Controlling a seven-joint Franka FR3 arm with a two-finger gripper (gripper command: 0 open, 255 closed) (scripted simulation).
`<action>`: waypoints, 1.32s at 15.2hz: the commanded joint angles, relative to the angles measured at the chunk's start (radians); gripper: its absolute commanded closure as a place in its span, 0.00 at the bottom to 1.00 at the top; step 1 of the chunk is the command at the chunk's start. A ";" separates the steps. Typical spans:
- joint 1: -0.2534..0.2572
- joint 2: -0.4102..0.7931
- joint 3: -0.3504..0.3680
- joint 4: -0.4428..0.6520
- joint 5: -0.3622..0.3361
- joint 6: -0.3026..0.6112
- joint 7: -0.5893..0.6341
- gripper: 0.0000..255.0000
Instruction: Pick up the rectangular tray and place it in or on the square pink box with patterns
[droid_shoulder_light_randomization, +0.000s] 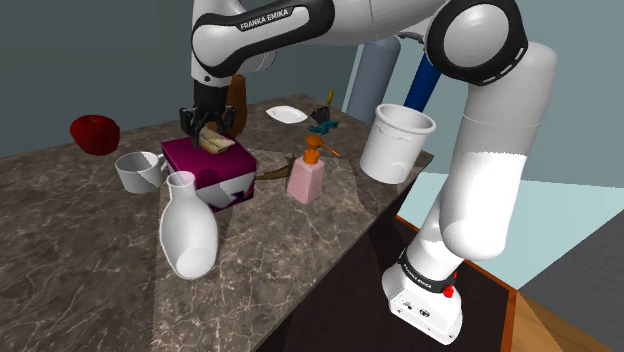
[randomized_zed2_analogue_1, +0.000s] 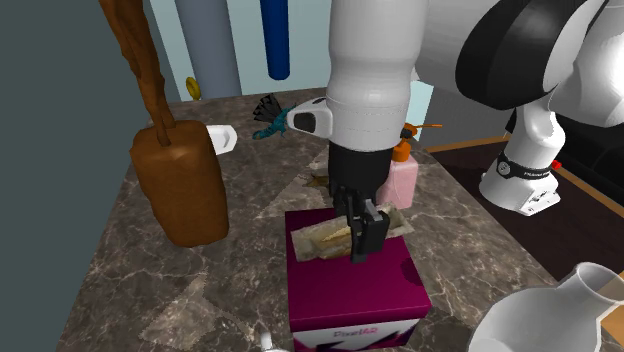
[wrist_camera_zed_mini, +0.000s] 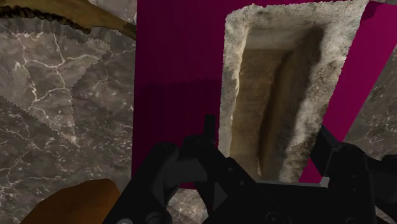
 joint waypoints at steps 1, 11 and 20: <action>0.000 0.001 0.000 0.000 0.000 0.002 0.000 1.00; -0.002 -0.013 -0.001 0.015 0.001 -0.027 -0.001 0.00; -0.007 -0.045 -0.002 0.064 0.003 -0.109 -0.002 0.00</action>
